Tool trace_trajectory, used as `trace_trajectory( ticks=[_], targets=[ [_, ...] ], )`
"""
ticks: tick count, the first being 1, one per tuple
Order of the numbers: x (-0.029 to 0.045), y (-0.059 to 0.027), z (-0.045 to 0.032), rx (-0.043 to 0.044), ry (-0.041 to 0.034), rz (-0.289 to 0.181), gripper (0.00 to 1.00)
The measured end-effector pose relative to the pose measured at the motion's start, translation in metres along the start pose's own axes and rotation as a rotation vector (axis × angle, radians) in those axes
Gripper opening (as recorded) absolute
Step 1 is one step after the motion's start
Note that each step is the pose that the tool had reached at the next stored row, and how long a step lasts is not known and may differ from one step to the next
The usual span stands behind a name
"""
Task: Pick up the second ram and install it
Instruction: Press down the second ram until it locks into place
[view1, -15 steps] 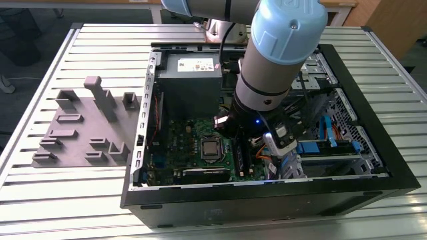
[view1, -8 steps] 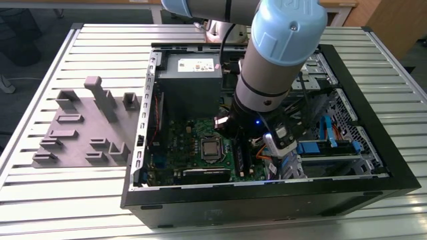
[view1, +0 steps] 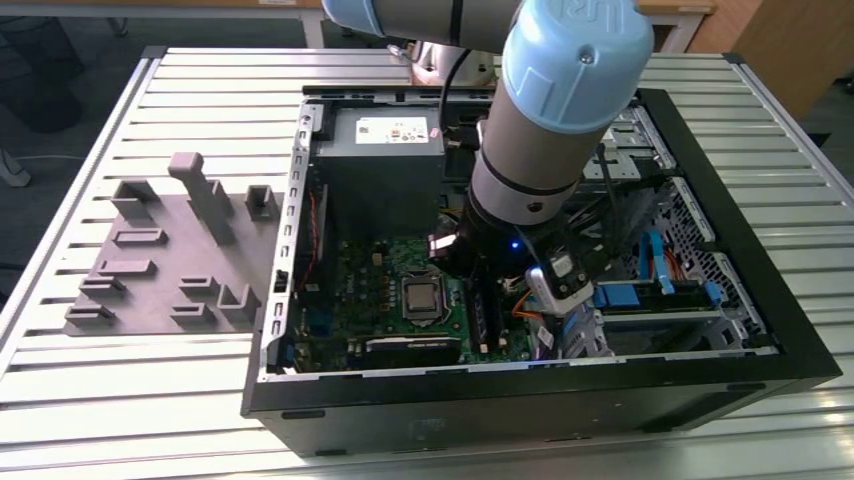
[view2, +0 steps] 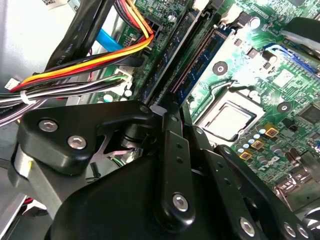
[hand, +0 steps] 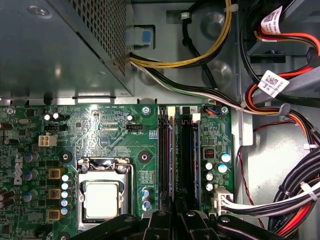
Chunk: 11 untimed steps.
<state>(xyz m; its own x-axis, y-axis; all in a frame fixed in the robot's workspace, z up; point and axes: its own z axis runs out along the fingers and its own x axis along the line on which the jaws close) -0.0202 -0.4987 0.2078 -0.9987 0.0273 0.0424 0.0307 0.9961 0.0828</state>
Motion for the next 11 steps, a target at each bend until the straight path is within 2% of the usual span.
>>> trace_trajectory(
  ticks=[11],
  targets=[
    [0.0, 0.0, 0.0001, -0.0001, 0.0001, 0.0, 0.15]
  ],
)
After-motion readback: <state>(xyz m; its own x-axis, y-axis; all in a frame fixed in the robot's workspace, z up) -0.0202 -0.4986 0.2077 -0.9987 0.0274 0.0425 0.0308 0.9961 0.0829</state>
